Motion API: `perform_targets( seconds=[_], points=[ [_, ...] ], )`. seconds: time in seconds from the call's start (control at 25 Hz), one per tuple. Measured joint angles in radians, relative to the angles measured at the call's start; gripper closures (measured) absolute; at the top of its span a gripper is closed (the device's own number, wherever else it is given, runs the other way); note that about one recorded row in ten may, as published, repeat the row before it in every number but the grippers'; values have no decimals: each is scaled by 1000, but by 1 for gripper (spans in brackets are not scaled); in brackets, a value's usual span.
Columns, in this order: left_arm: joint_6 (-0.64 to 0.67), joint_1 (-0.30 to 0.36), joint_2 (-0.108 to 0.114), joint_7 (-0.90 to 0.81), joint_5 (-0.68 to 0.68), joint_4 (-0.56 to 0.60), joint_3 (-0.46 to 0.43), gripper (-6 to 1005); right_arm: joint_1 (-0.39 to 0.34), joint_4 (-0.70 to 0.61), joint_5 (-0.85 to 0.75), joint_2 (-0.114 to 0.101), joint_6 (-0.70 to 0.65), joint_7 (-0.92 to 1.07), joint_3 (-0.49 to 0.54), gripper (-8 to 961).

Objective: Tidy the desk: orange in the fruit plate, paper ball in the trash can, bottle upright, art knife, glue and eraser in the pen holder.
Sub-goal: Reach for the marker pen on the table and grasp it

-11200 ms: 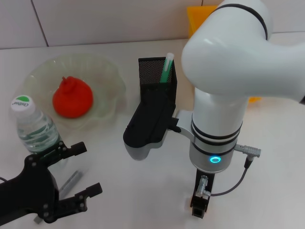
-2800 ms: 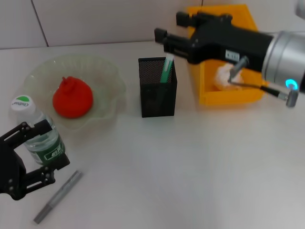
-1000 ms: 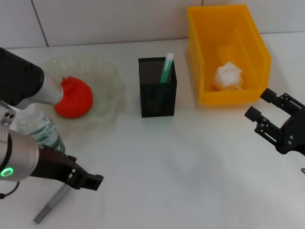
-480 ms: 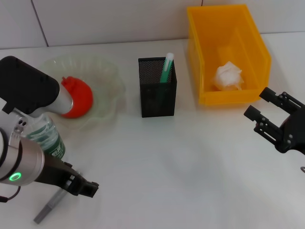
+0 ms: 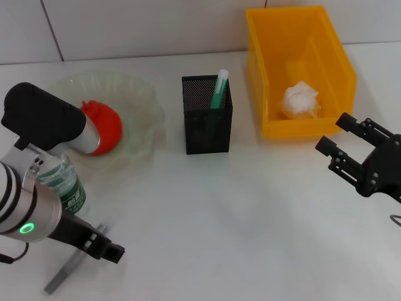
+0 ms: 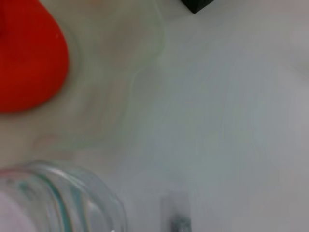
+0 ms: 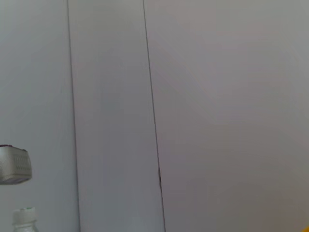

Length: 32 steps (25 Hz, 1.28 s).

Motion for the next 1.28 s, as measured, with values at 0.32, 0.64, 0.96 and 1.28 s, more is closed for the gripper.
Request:
perform_targets(
  seconds=[0.32,0.64,0.96,1.28],
  points=[
    [2,-27,0,-1,3,-72,-39,202,9,1,-12,0,12,7,3,344],
    [7,-36,0,-1,3,-84,-37,232,18,1,-15,0,17,9,0,345],
    [14,-46,0,-1,16,-93,-37,262,24,1,-26,0,22,12,-1,344],
    [15,-51,0,-1,29,-107,-37,435,25,1,-27,0,23,13,-1,345]
  ],
)
